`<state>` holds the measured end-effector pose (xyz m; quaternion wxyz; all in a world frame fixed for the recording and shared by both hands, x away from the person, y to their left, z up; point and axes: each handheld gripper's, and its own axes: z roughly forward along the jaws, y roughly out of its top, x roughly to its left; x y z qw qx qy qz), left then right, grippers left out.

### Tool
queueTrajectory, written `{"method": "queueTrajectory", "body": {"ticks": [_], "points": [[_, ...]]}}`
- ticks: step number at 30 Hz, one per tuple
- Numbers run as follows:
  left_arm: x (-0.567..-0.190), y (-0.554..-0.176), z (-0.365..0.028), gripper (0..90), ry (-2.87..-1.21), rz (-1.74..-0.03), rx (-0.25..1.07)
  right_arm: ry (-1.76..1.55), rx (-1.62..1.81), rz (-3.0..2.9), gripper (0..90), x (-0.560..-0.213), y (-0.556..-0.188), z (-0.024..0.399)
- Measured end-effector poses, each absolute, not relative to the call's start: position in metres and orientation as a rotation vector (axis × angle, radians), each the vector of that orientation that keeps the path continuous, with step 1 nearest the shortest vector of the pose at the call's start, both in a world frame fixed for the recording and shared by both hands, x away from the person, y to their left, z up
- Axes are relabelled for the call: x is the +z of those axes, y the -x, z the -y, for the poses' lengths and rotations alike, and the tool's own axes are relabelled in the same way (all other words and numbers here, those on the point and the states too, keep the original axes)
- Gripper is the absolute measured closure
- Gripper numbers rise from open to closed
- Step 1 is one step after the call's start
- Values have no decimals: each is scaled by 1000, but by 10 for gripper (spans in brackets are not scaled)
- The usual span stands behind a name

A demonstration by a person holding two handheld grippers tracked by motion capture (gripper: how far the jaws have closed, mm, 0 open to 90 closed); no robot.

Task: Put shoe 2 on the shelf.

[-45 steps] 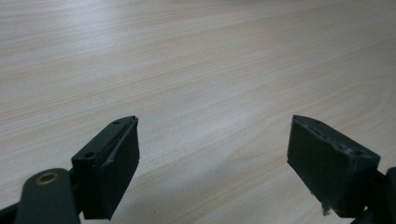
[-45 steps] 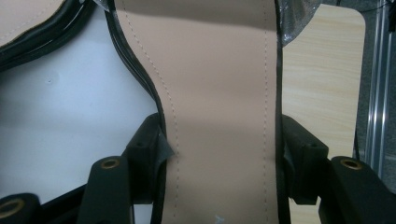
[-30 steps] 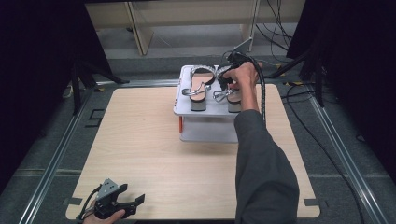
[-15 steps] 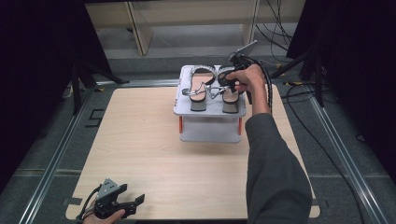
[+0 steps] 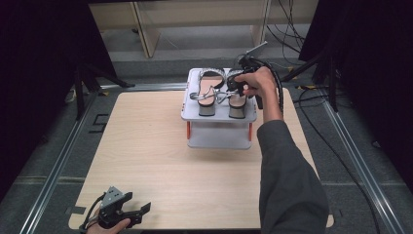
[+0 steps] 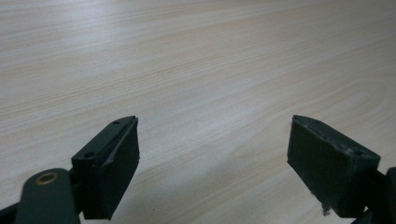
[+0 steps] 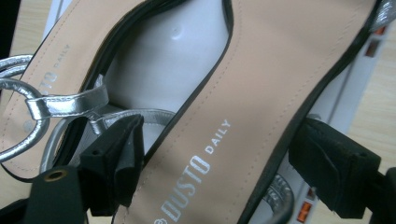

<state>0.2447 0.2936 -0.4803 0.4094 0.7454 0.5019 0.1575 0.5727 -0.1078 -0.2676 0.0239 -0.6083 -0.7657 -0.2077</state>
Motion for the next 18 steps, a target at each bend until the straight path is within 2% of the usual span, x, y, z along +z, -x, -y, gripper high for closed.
{"method": "queueTrajectory", "body": {"ticks": [18], "points": [[-482, -245, -293, 165, -1876, -1268, 389, 1849, -607, 2499, 162, -267, -574, 99]]}}
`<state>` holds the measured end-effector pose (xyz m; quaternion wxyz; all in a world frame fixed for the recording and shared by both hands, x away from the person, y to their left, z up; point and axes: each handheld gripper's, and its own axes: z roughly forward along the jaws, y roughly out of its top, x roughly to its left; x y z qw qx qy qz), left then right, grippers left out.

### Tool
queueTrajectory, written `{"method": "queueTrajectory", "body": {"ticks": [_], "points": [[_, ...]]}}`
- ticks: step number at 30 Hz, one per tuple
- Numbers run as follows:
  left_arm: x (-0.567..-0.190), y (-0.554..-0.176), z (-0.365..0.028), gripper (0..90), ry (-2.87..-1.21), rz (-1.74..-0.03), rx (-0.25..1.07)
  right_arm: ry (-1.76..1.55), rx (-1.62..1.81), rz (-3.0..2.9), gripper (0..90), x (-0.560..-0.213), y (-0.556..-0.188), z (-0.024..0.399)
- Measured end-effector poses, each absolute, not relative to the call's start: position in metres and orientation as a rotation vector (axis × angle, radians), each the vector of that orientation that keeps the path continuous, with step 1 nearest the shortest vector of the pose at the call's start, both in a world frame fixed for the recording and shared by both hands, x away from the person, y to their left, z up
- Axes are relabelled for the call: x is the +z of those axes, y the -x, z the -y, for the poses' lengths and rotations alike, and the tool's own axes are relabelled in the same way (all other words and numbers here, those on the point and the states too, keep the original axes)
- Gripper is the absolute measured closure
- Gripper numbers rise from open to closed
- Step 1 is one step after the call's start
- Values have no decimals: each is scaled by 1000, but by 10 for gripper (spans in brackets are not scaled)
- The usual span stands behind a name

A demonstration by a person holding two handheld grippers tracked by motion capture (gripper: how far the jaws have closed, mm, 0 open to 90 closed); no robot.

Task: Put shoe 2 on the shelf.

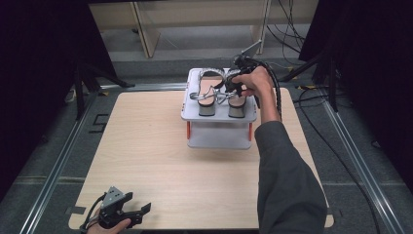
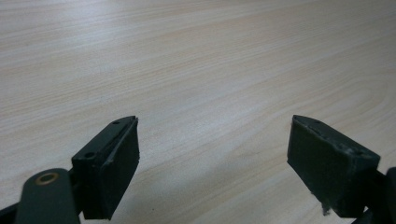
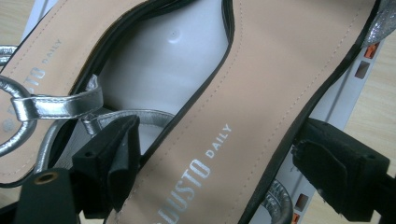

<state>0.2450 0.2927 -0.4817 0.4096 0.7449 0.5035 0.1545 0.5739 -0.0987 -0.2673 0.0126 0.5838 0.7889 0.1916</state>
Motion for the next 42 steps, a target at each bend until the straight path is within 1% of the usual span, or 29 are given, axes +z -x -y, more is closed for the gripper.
{"method": "queueTrajectory", "body": {"ticks": [3, 5, 6, 8, 11, 14, 15, 18, 24, 33, 38, 40, 42], "points": [[-481, -245, -294, 165, -1898, -1264, 404, -1816, 615, -2459, 168, -265, -574, 102], [-482, -245, -293, 165, -1888, -1266, 393, -1874, 641, -2417, 213, -257, -571, 103], [-482, -245, -293, 165, -1892, -1262, 396, -1853, 675, -2410, 220, -255, -570, 105], [-481, -245, -293, 165, -1890, -1262, 397, -1875, 731, -2381, 208, -247, -567, 106], [-481, -245, -293, 165, -1902, -1261, 403, -1798, 807, -2376, 207, -238, -565, 109], [-482, -245, -293, 165, -1881, -1268, 392, -1795, 849, -2332, 220, -229, -560, 113], [-481, -245, -294, 165, -1902, -1265, 405, -1782, 854, -2337, 219, -227, -559, 116], [-482, -245, -293, 165, -1886, -1266, 390, -1722, 896, -2340, 220, -224, -553, 127], [-481, -245, -294, 165, -1900, -1268, 406, -1637, 955, -2353, 228, -221, -533, 145], [-482, -246, -295, 165, -1887, -1282, 402, -1531, 1017, -2378, 229, -229, -498, 168], [-482, -246, -296, 165, -1908, -1283, 418, -1498, 1018, -2386, 229, -242, -479, 179], [-483, -245, -295, 165, -1872, -1285, 399, -1508, 1025, -2383, 229, -248, -469, 182], [-482, -246, -297, 165, -1893, -1283, 414, -1485, 1025, -2394, 228, -256, -460, 186]]}}
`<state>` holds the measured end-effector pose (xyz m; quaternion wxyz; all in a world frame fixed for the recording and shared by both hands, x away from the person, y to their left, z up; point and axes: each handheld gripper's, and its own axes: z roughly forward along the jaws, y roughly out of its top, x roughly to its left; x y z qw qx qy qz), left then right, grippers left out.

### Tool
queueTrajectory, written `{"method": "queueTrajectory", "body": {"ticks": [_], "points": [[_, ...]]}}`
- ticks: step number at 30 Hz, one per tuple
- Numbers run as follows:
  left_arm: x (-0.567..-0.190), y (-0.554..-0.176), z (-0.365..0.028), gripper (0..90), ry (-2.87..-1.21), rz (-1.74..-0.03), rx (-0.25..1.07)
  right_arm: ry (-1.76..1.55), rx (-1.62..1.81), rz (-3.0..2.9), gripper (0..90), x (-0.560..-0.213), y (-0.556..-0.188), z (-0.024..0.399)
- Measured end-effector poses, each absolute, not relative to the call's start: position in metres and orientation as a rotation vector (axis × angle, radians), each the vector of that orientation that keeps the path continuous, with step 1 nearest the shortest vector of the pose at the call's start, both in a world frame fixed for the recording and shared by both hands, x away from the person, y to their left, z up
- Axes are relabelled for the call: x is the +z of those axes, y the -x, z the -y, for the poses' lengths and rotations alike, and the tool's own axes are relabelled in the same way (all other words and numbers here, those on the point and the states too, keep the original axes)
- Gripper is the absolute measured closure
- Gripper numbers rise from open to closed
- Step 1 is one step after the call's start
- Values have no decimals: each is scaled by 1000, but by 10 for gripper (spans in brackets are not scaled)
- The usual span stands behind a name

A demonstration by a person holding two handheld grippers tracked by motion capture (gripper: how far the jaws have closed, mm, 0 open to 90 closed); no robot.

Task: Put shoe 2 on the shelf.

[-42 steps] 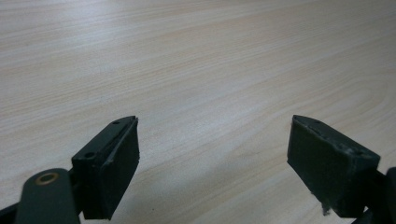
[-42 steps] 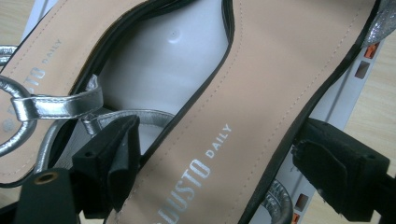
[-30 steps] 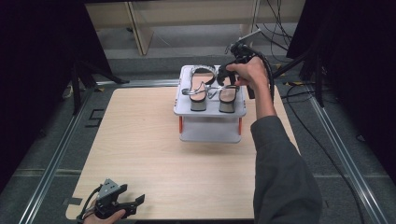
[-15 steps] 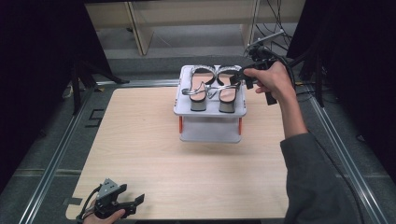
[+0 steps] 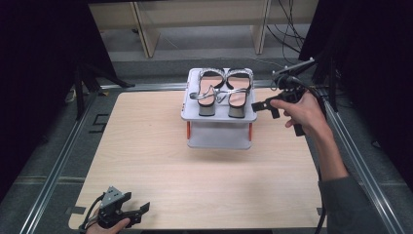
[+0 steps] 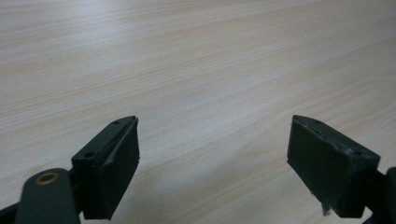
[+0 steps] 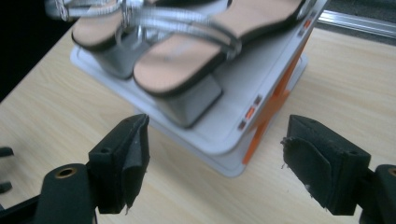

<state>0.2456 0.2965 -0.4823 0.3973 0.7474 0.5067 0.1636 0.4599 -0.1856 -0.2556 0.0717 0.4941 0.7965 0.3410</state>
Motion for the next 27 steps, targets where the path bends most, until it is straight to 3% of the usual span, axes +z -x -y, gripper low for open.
{"method": "queueTrajectory", "body": {"ticks": [27], "points": [[-485, -246, -295, 161, -1901, -1272, 444, -1342, 1098, -2427, 202, -421, -340, 201]]}}
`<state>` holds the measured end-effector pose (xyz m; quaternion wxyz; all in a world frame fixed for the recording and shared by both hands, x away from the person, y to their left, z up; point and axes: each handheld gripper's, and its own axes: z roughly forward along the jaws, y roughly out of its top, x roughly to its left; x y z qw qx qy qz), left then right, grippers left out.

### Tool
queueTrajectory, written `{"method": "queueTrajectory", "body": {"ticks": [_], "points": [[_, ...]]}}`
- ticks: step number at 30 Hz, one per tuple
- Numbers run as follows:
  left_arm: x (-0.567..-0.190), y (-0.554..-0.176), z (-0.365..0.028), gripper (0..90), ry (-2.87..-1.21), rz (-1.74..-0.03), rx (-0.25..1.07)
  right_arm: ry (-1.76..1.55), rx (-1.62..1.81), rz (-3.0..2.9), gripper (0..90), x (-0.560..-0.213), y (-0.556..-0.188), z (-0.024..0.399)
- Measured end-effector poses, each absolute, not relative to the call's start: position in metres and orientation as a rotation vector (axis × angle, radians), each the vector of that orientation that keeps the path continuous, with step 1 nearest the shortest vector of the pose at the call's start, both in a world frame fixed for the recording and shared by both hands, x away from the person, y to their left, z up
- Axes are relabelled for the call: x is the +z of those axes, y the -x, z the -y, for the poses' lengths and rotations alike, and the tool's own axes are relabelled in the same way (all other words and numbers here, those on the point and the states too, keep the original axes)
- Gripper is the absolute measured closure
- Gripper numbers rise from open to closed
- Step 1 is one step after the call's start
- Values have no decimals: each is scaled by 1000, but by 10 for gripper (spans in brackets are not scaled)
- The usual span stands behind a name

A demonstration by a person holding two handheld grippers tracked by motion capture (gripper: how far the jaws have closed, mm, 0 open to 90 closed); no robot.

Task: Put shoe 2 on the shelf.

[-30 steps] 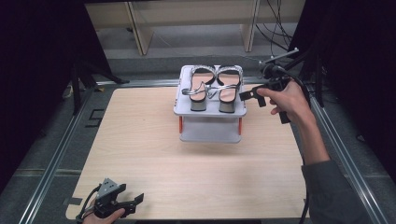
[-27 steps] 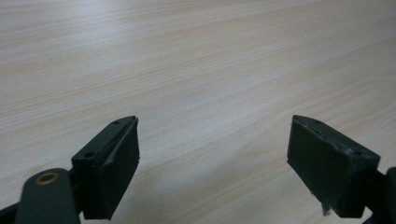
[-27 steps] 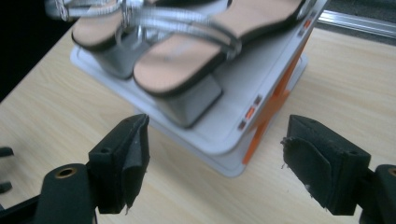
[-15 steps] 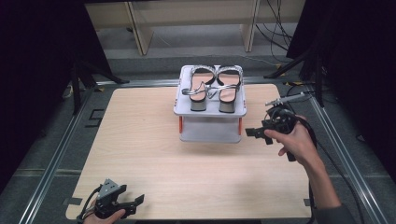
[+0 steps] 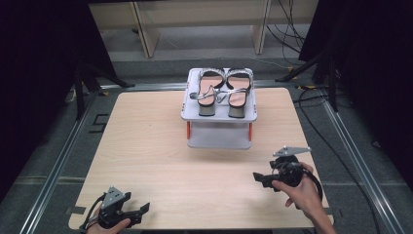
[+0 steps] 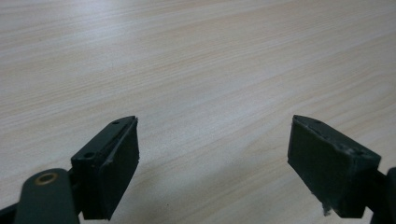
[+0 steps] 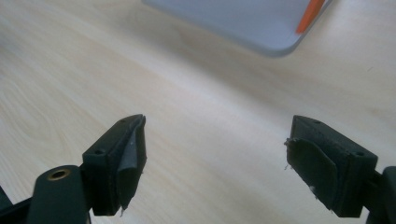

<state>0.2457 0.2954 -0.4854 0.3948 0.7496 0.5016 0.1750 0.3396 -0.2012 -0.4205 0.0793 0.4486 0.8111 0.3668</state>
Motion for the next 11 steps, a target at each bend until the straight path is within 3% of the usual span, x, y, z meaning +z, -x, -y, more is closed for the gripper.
{"method": "queueTrajectory", "body": {"ticks": [6, 11], "points": [[-486, -246, -296, 157, -1900, -1262, 468, -1296, 1018, -2454, 202, -458, -327, 198], [-486, -246, -297, 155, -1925, -1250, 493, -1329, 1028, -2438, 185, -460, -317, 194]]}}
